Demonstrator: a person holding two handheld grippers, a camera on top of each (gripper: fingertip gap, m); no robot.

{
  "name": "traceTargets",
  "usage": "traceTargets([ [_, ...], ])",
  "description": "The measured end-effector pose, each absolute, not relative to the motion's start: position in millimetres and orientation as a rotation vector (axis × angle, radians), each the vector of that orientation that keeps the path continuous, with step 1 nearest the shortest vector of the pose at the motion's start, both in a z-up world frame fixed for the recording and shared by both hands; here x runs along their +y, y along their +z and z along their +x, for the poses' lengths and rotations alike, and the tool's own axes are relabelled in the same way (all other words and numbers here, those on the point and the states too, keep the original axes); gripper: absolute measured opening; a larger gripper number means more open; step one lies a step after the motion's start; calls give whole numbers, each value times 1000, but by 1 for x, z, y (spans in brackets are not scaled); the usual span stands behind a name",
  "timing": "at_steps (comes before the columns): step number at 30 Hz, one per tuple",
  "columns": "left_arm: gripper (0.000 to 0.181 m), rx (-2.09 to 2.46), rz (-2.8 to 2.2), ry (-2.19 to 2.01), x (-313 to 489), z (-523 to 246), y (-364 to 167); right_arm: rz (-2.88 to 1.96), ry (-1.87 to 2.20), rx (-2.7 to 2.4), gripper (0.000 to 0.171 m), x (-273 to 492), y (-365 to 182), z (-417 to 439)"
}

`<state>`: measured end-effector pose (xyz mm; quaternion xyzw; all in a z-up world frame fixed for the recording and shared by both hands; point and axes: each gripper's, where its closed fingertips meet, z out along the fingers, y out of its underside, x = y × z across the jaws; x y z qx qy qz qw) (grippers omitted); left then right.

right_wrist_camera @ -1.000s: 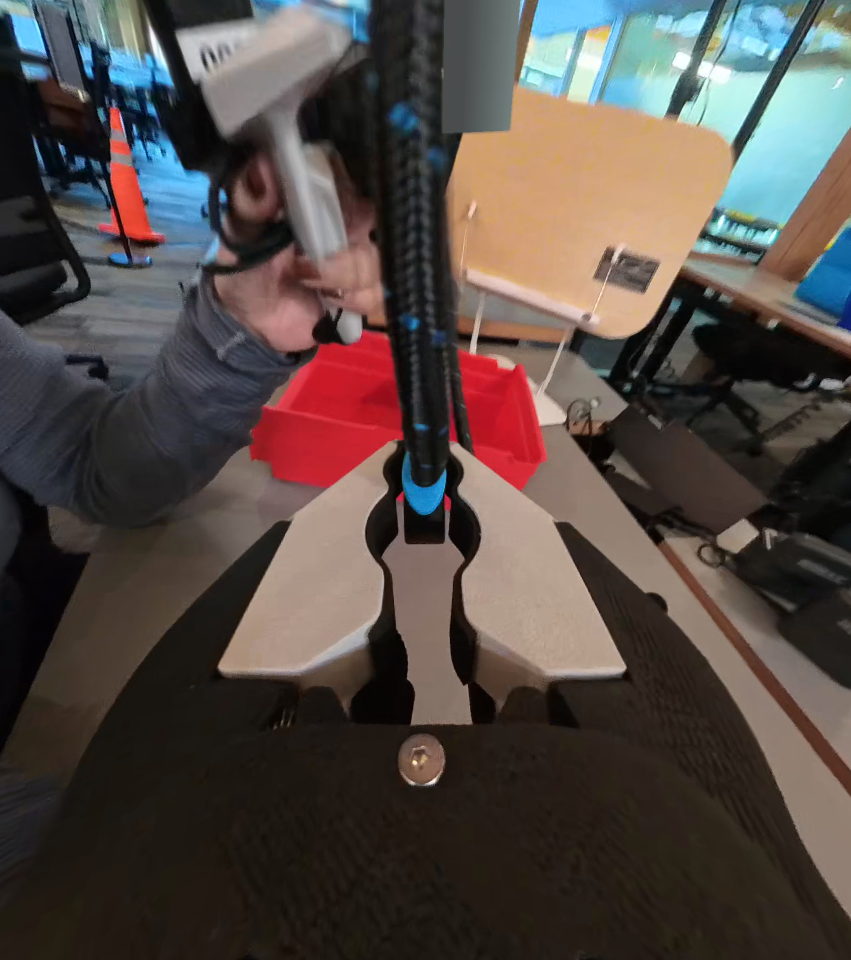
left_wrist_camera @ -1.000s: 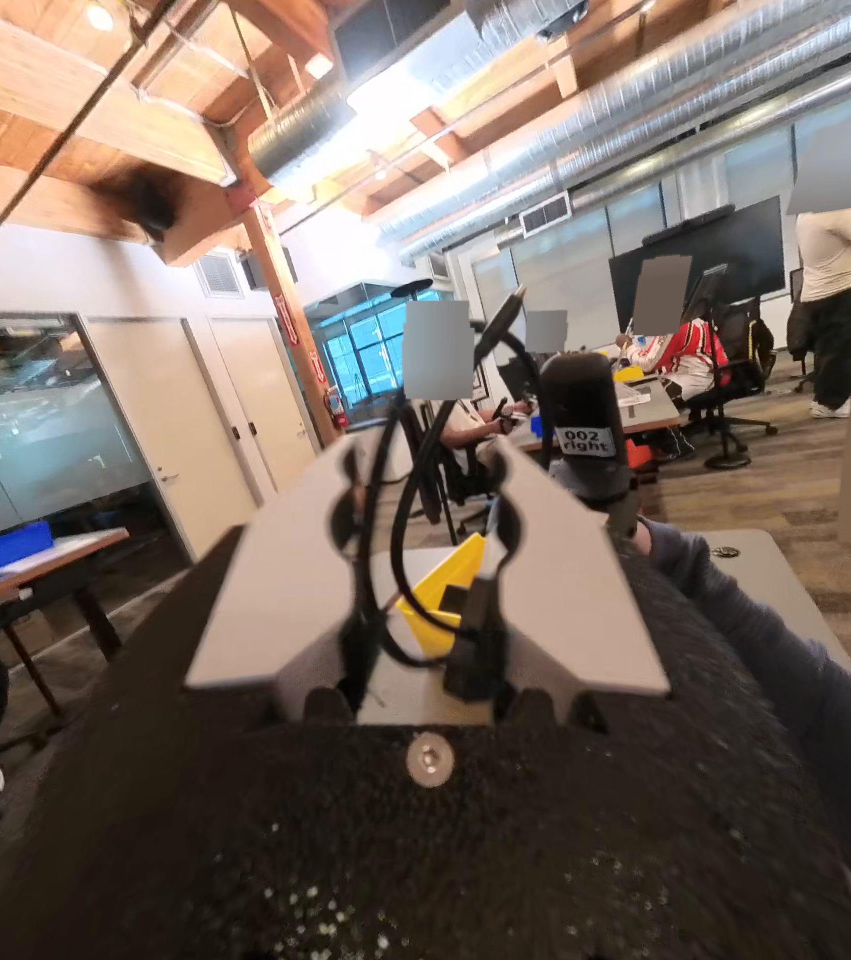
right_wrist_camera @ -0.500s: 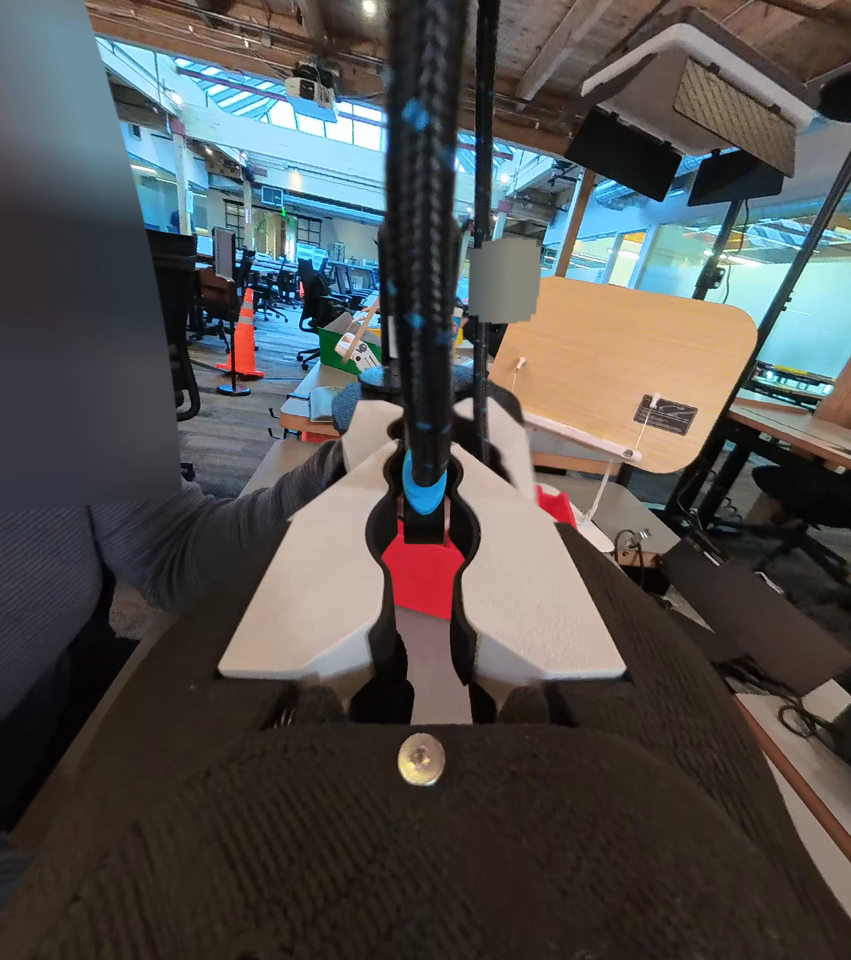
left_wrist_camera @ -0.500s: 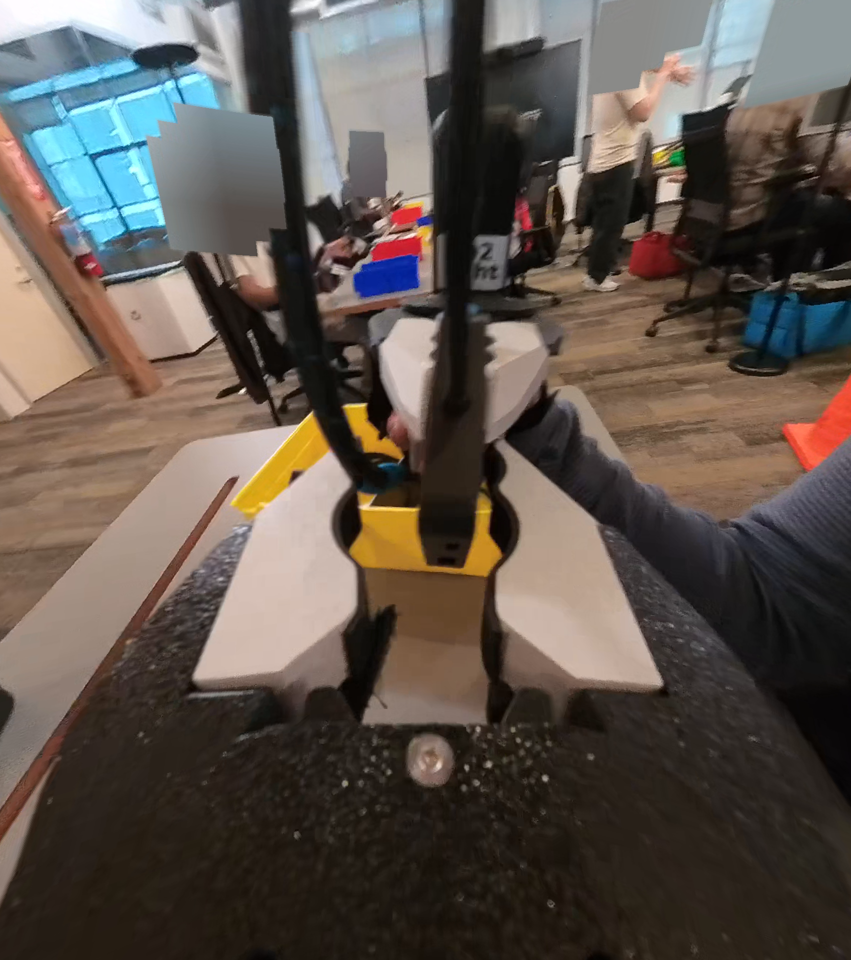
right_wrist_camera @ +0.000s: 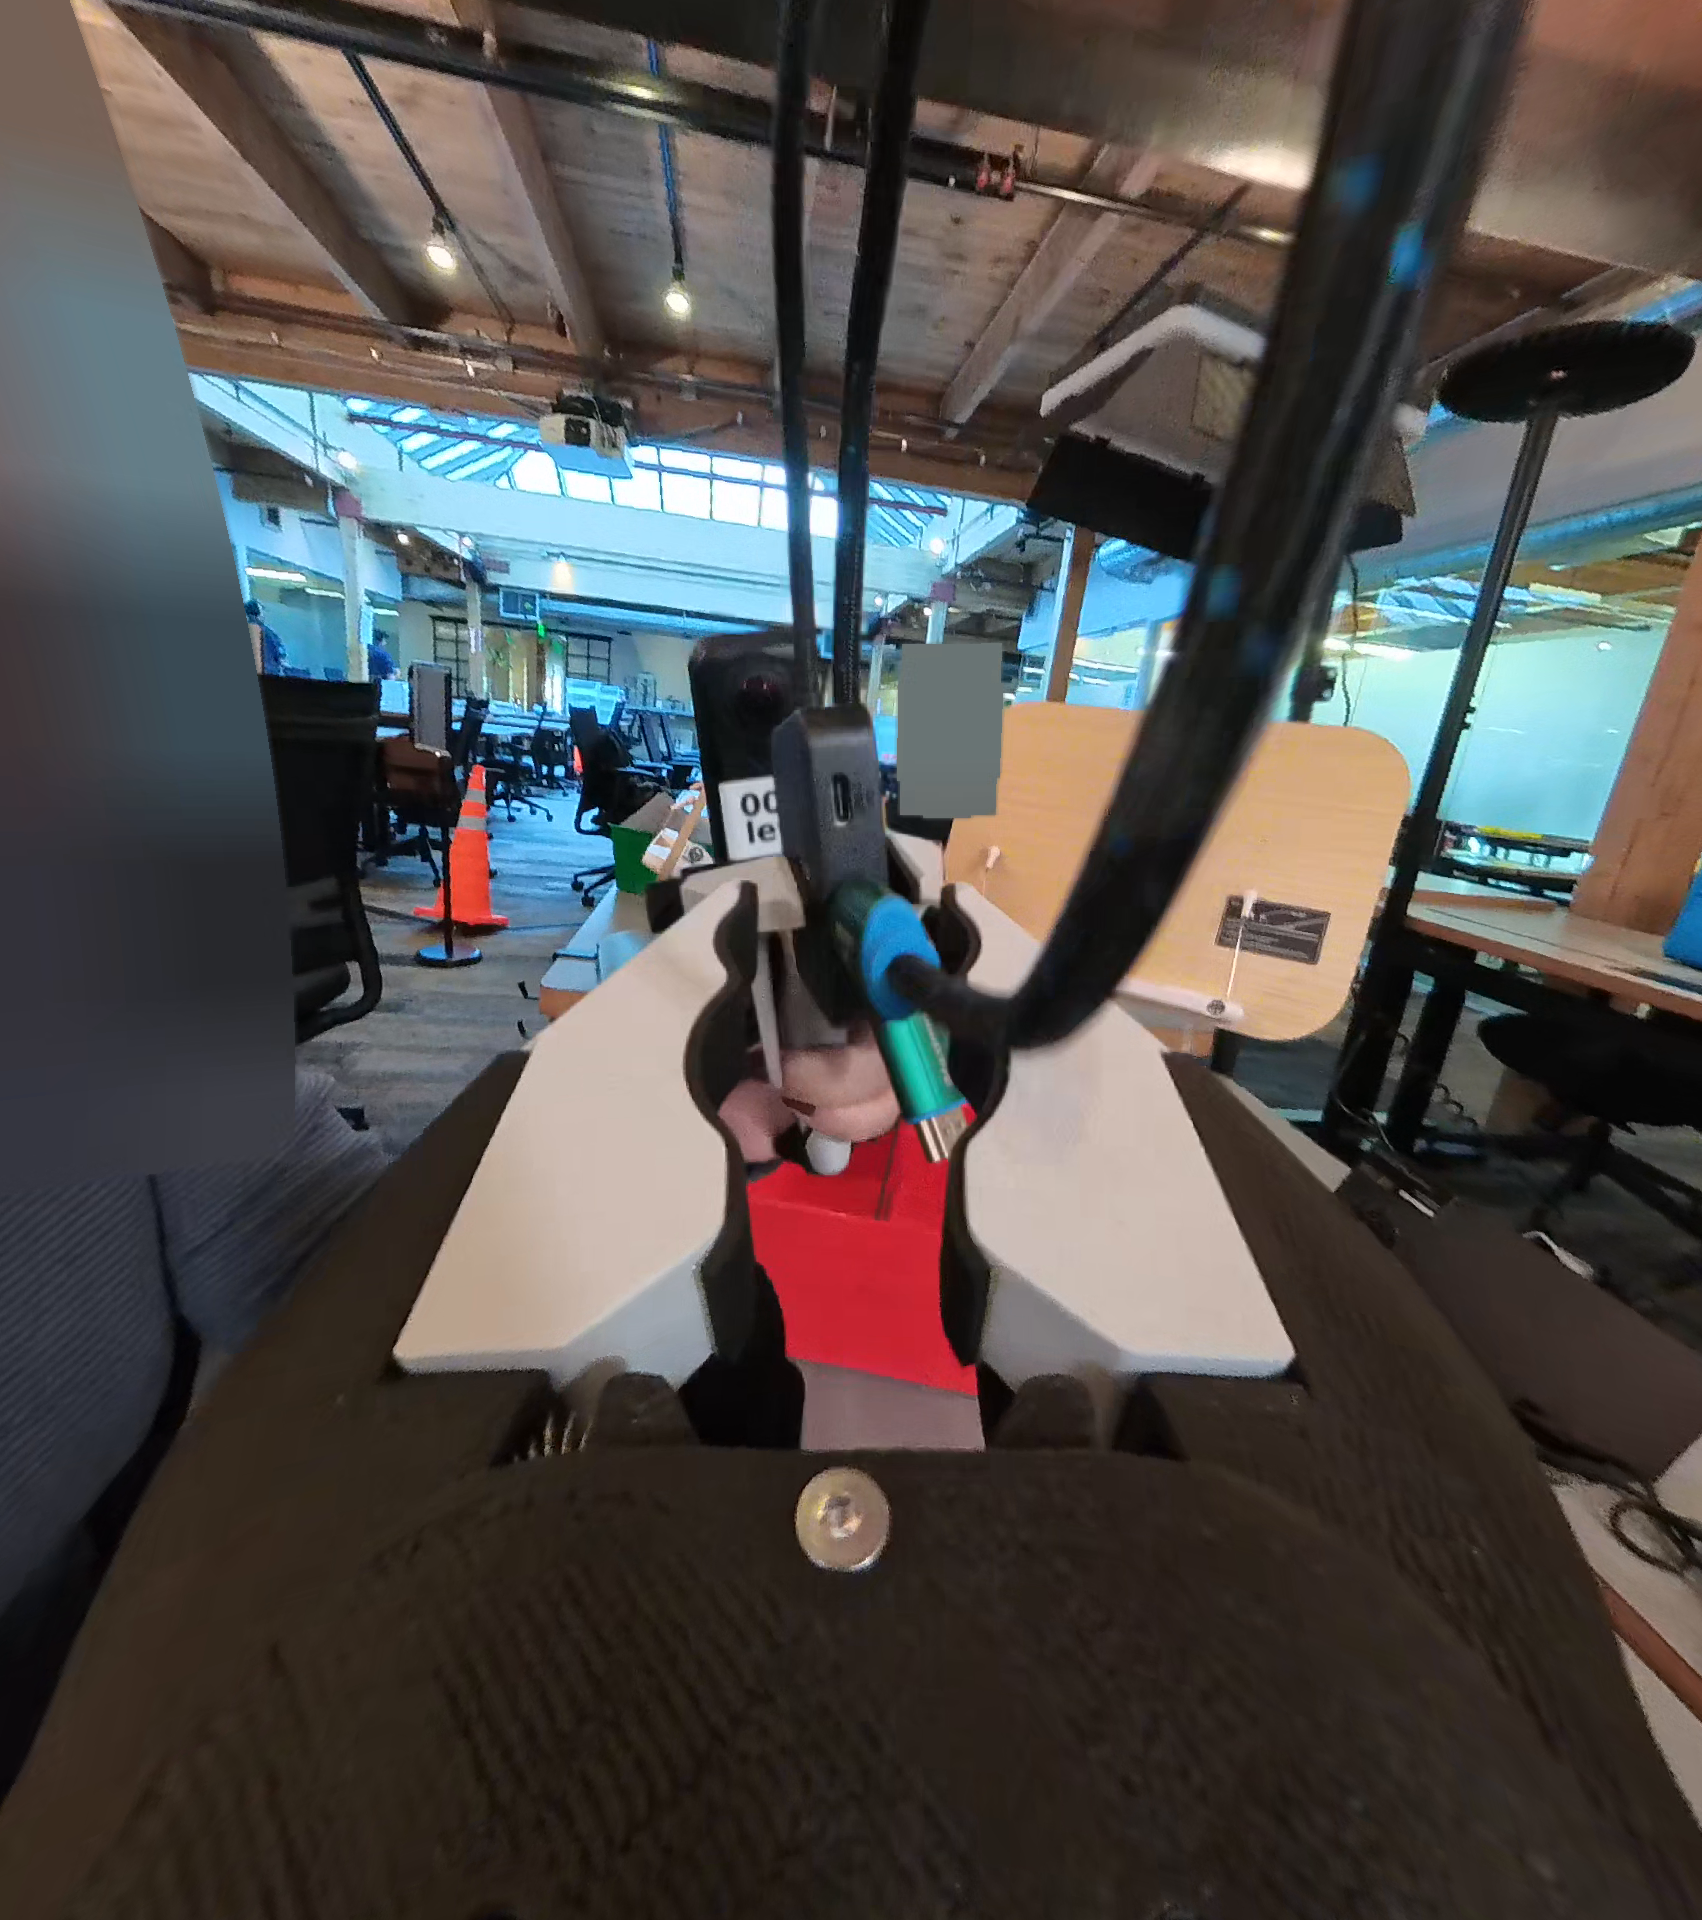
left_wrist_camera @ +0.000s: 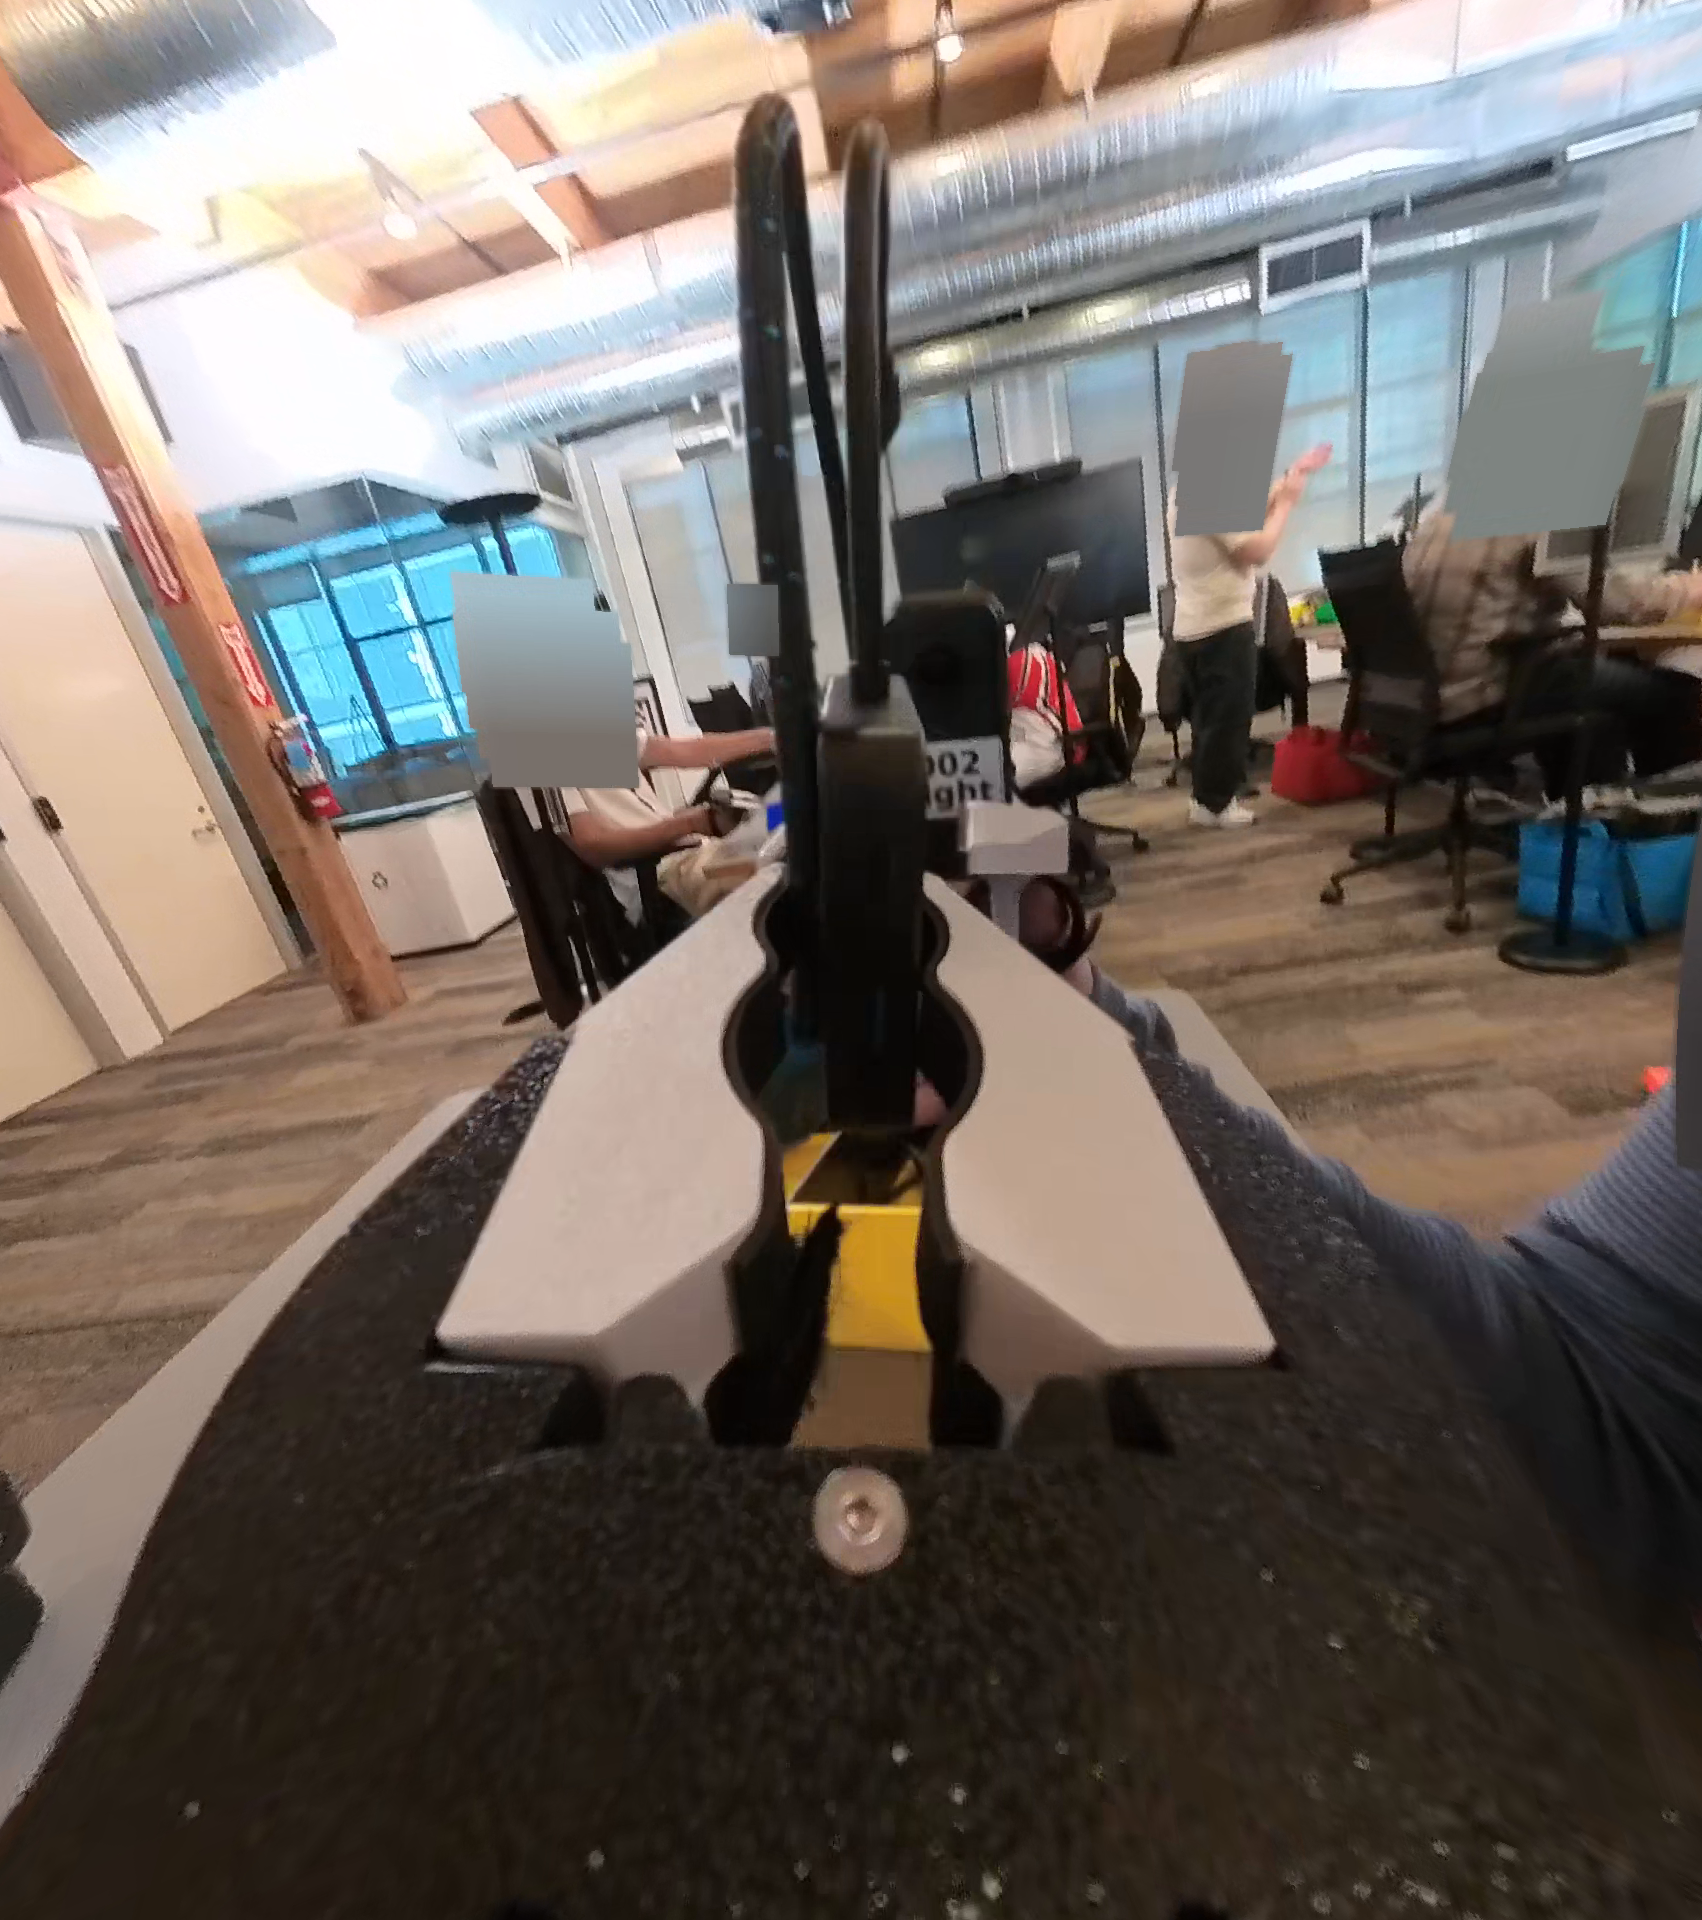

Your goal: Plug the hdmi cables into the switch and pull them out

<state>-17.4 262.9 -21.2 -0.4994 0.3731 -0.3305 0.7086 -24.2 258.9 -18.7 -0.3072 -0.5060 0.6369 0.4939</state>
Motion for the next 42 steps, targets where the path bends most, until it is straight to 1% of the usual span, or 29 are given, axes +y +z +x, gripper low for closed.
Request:
traceTargets([
  [2,18,782,-1065,-761,262,-21,-13,-750,1566,-1179,40,264,-13,-24],
  [4,18,746,-1019,-801,259,-24,-6,-745,1616,-1133,40,267,-7,-24],
  [5,18,738,-999,-820,257,-25,-3,-737,1645,-1115,36,266,-4,-24],
  [6,18,732,-984,-836,255,-25,-1,-729,1670,-1101,27,265,-1,-25],
  [11,18,690,-960,-866,256,-29,4,-666,1745,-1074,11,256,11,-29],
  [13,18,662,-944,-899,255,-31,7,-666,1791,-1054,9,255,16,-31],
  [16,18,617,-916,-998,251,-35,14,-680,1878,-1004,9,253,25,-34],
  [21,18,592,-899,-1075,244,-36,22,-665,1902,-982,9,245,33,-34],
  [24,19,535,-974,-994,255,-40,19,-754,1705,-942,9,255,33,-38],
  [26,18,536,-999,-936,256,-40,20,-786,1582,-937,12,259,33,-38],
  [28,18,561,-974,-1010,247,-35,23,-749,1661,-946,9,250,37,-34],
  [31,18,585,-974,-1109,241,-33,23,-717,1825,-949,8,243,40,-31],
  [34,18,613,-1025,-1082,241,-34,20,-741,1811,-975,8,243,36,-32],
  [35,18,619,-1025,-1080,238,-38,20,-724,1809,-935,9,246,41,-26],
  [37,18,556,-987,-1089,228,-72,31,-621,1859,-719,8,269,55,27],
  [39,18,487,-1003,-980,225,-106,33,-682,1682,-593,9,298,49,68],
  [42,18,537,-1034,-917,221,-101,32,-741,1523,-649,9,289,47,76],
])
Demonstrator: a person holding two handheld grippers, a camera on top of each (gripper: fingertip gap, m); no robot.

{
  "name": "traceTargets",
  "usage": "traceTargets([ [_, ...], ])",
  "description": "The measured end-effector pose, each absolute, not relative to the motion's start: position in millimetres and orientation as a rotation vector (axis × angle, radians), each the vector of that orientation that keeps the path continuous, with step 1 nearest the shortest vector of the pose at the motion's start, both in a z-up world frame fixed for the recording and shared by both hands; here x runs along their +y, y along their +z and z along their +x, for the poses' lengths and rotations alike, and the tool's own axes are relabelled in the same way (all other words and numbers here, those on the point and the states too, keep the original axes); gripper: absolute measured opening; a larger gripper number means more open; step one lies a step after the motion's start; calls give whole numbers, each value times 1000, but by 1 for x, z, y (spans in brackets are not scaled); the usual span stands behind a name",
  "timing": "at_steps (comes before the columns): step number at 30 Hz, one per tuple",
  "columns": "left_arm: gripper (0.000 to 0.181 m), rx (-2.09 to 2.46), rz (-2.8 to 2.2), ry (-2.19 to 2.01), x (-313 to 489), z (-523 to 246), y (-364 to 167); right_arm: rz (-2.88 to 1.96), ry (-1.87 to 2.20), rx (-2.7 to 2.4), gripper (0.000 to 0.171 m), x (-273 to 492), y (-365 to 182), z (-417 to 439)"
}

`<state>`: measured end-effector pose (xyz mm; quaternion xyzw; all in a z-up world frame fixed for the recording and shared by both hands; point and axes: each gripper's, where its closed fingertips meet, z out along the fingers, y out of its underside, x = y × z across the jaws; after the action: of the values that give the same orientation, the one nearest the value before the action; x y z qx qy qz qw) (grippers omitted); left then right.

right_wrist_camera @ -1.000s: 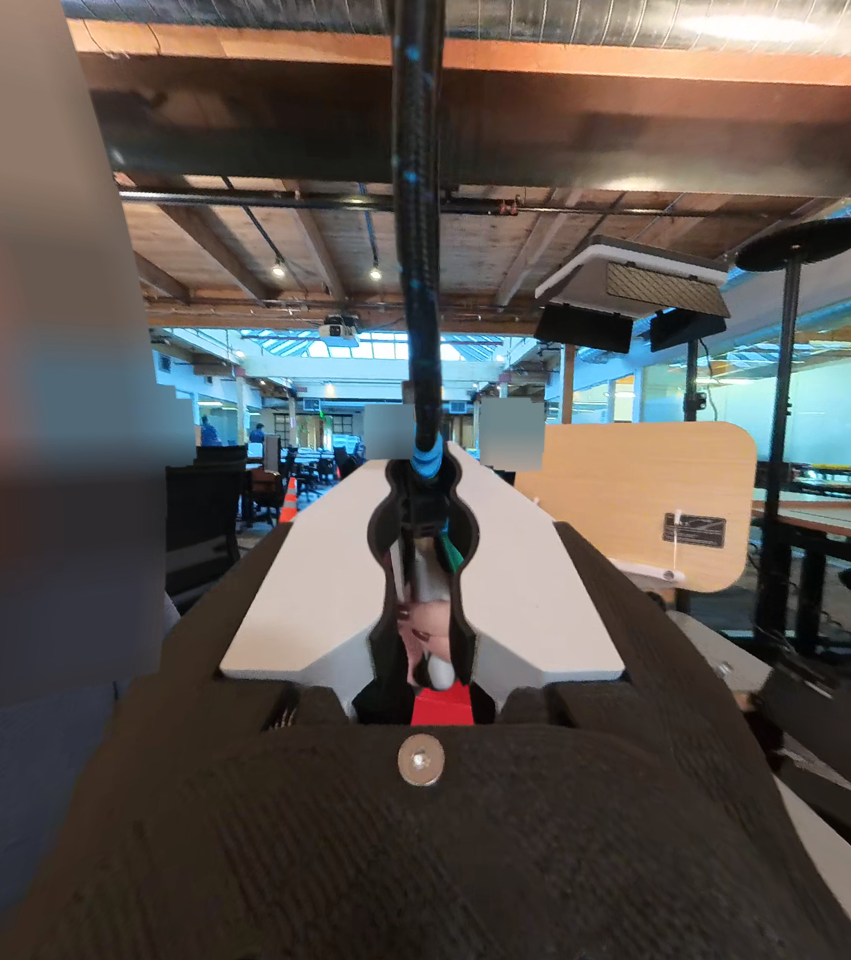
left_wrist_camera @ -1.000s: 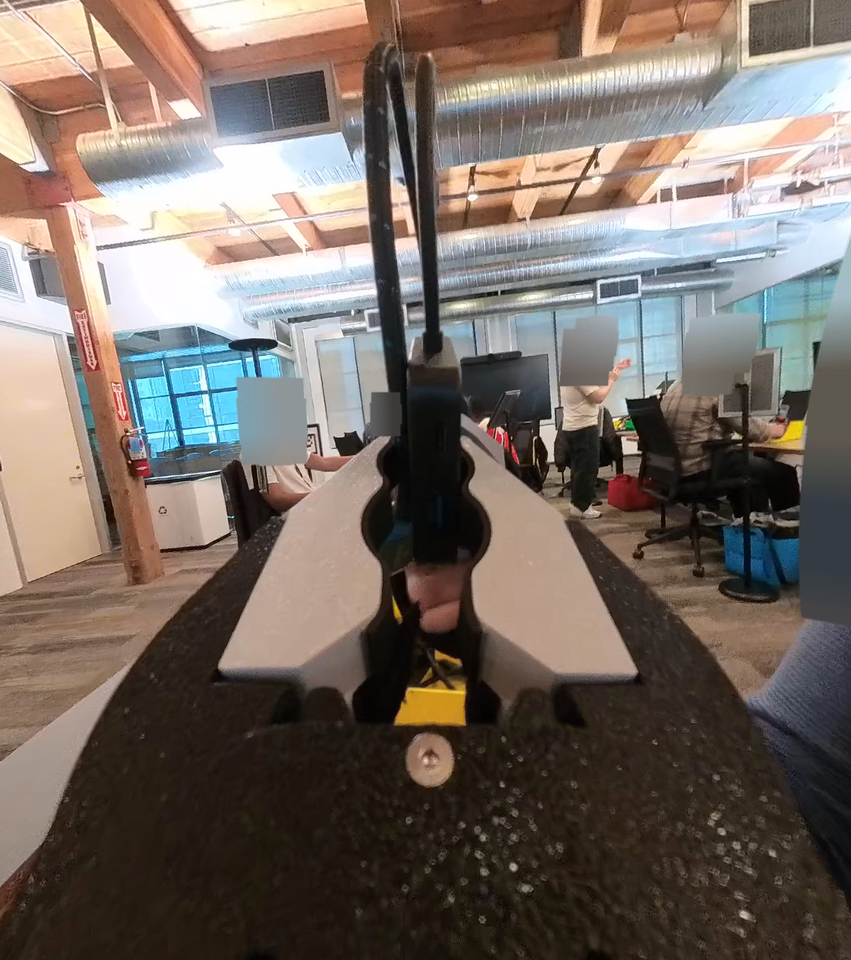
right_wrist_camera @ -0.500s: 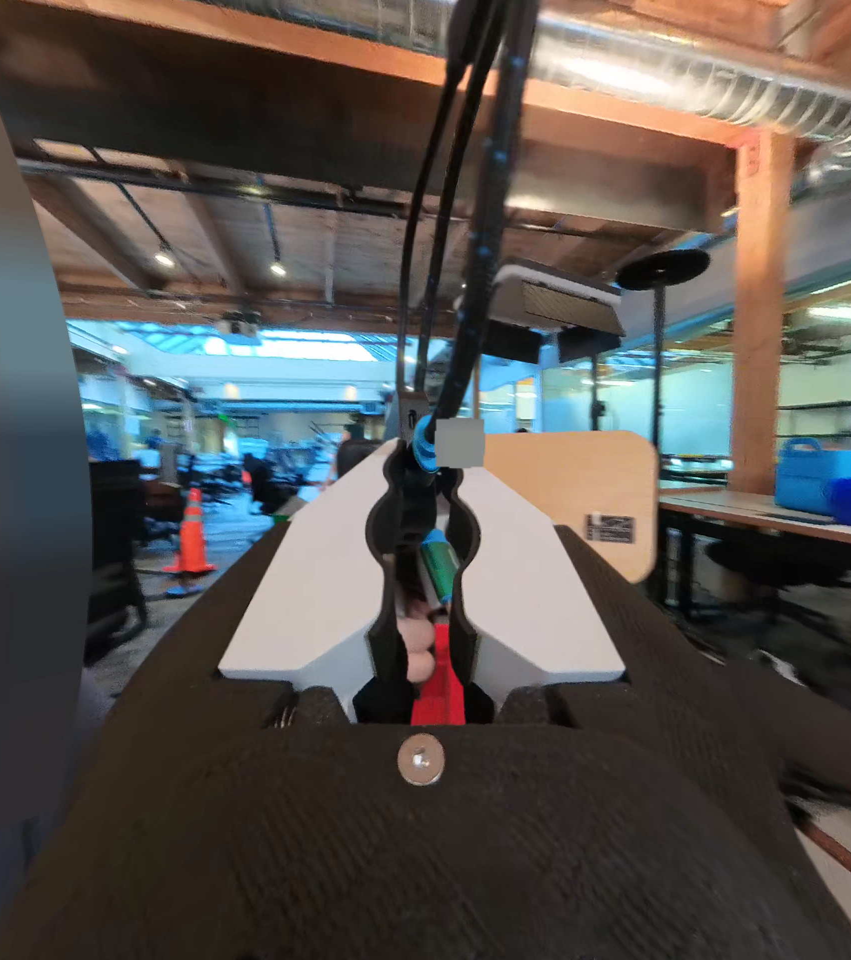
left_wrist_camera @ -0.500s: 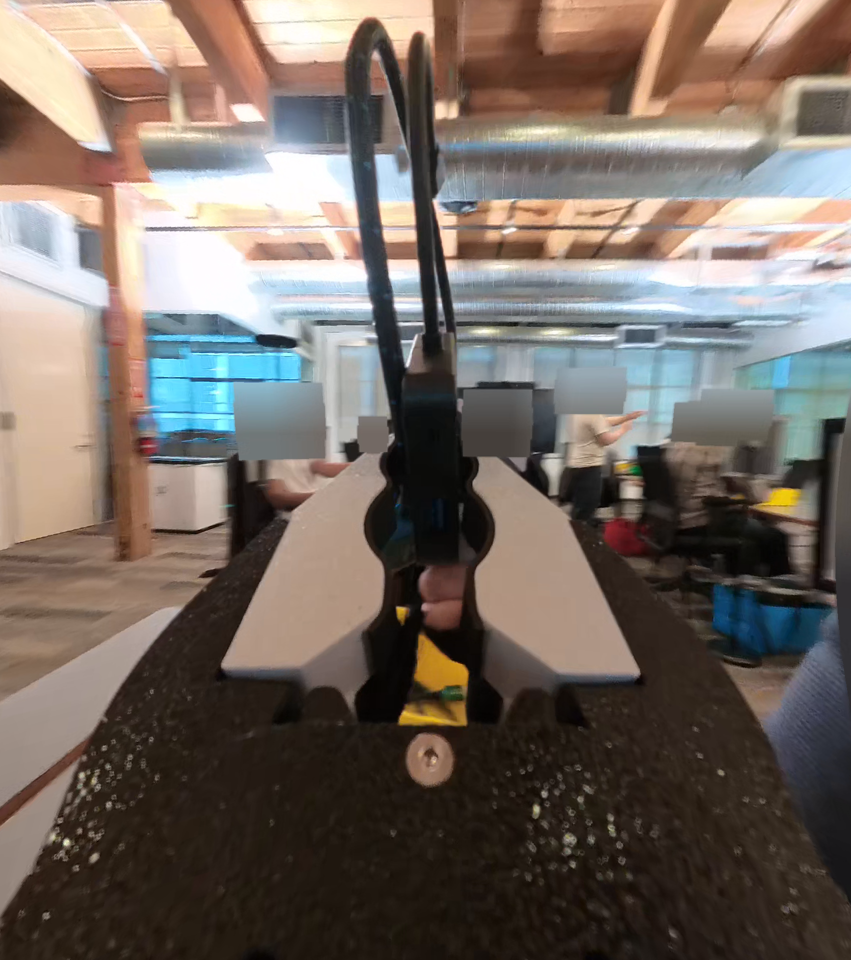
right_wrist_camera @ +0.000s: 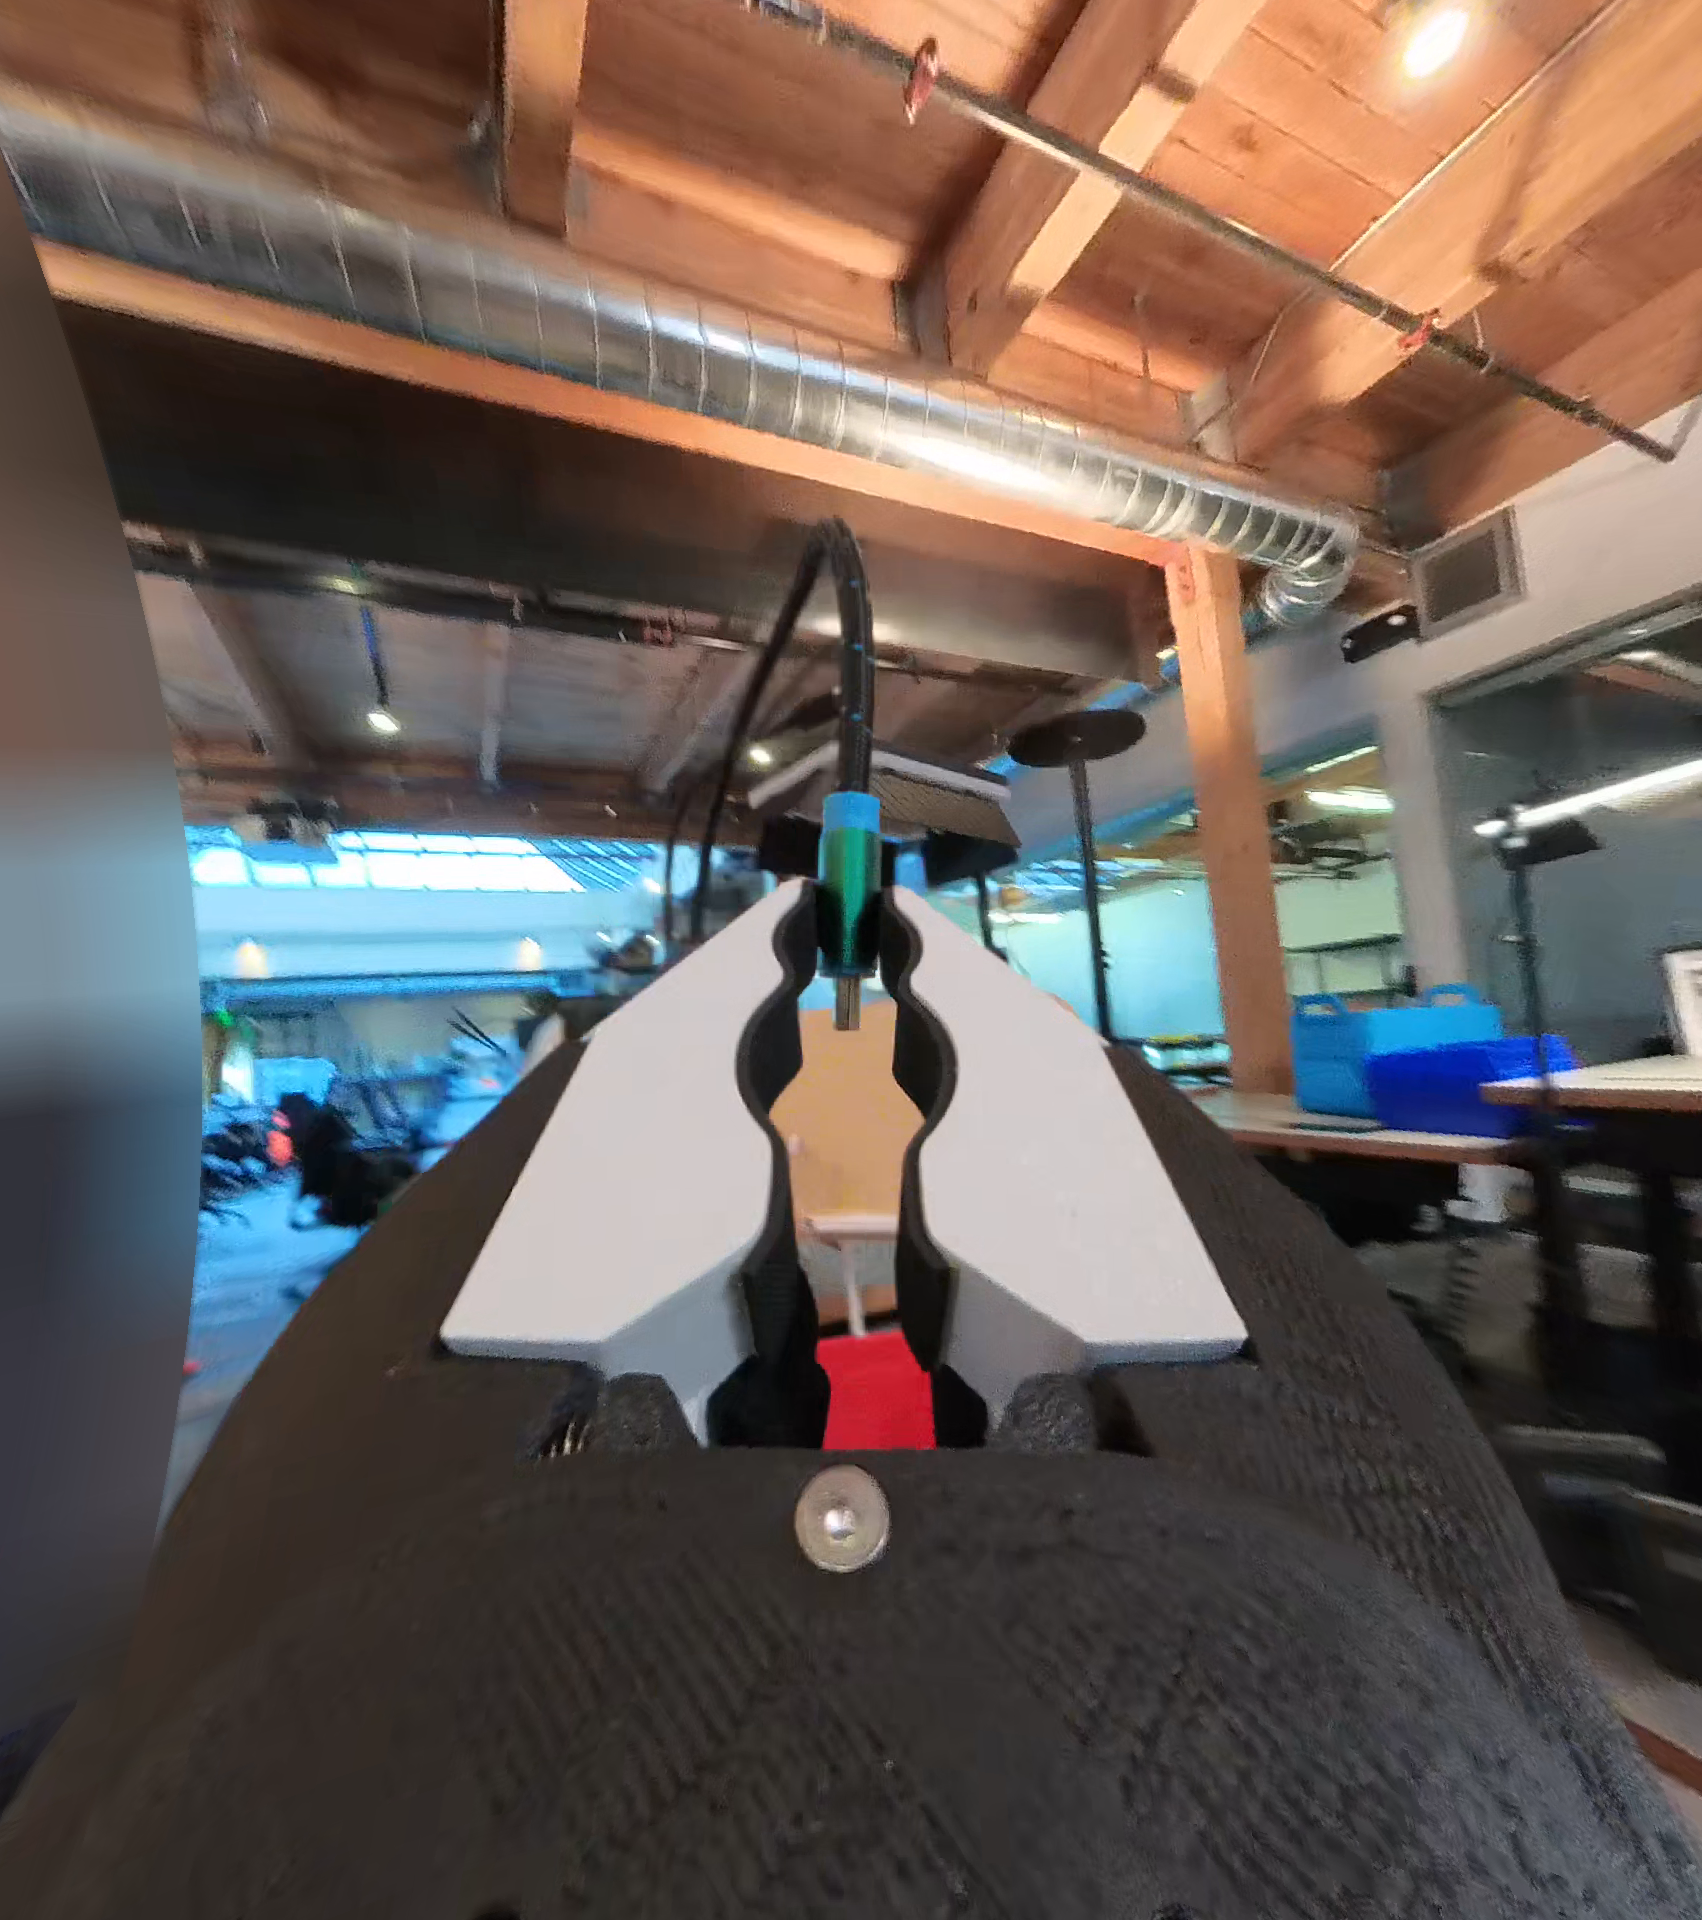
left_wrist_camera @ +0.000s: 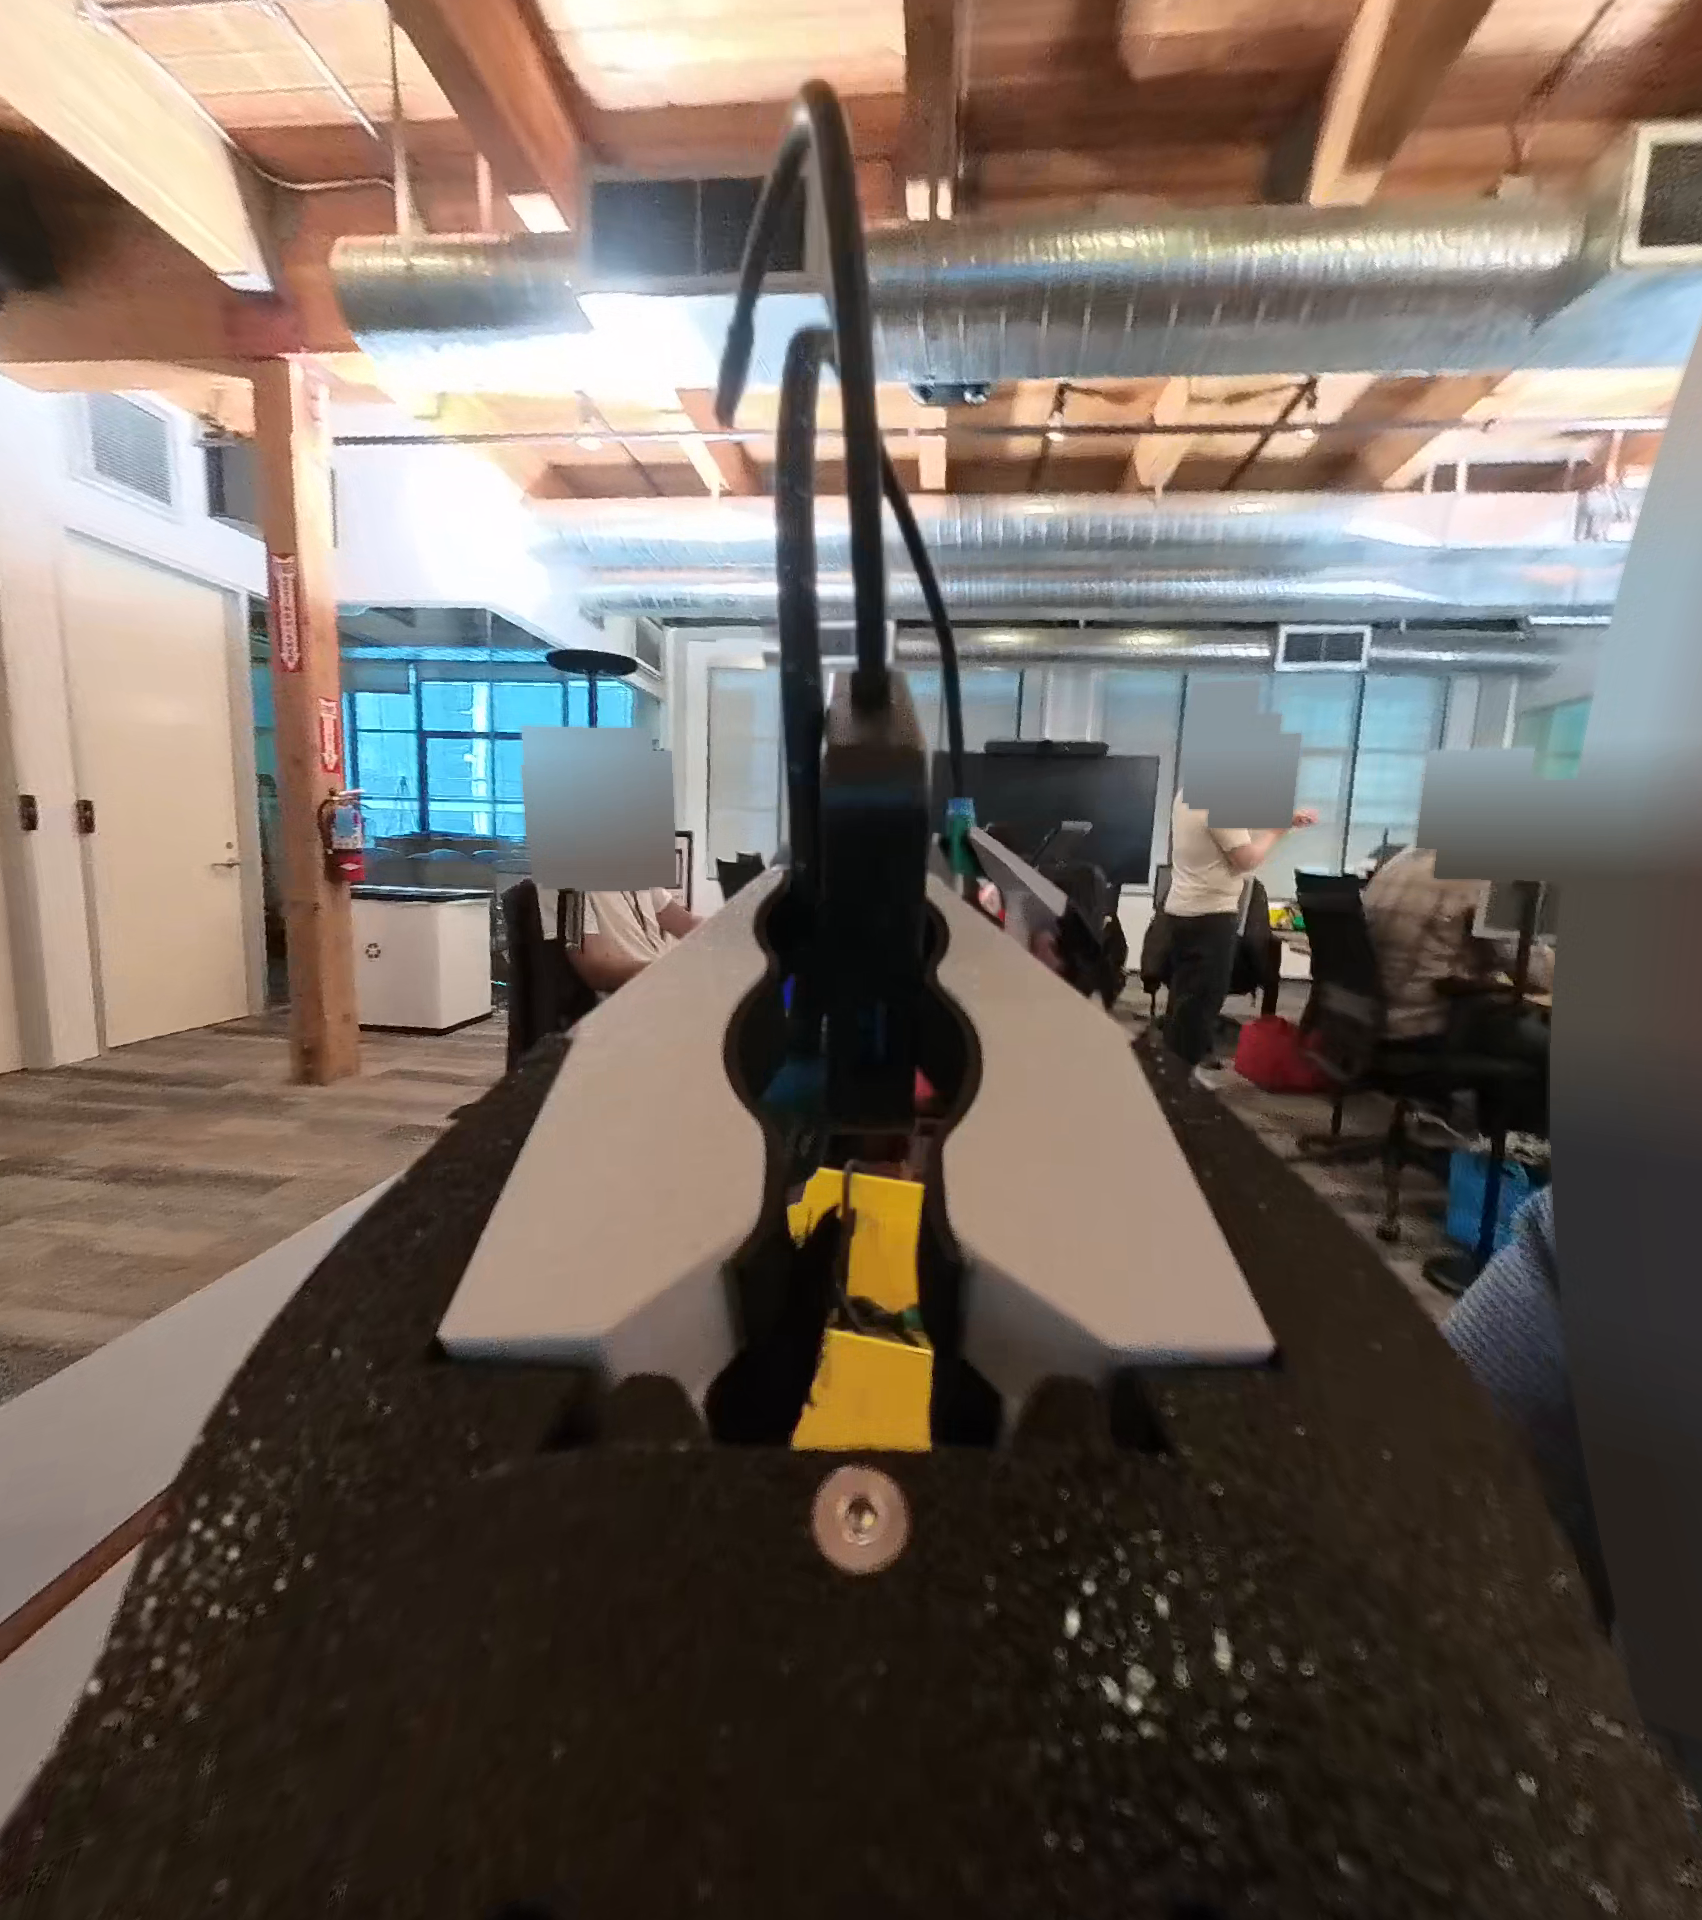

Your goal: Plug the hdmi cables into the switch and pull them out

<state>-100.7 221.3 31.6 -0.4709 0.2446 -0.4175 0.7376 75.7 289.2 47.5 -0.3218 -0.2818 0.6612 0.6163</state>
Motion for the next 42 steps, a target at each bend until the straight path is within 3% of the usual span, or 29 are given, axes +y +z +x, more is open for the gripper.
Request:
traceTargets([
  [6,18,586,-1039,-912,228,-68,30,-843,1249,-741,10,280,39,80],
  [12,18,312,-992,-885,249,-114,36,-857,1035,-580,10,293,44,133],
  [28,18,333,-947,-1073,253,-114,31,-821,1042,-575,11,293,52,116],
  [34,19,522,-969,-1190,246,-87,20,-975,1075,-767,10,294,25,86],
  [42,18,507,-1039,-852,264,-89,12,-1316,977,-1164,11,295,-55,39],
])
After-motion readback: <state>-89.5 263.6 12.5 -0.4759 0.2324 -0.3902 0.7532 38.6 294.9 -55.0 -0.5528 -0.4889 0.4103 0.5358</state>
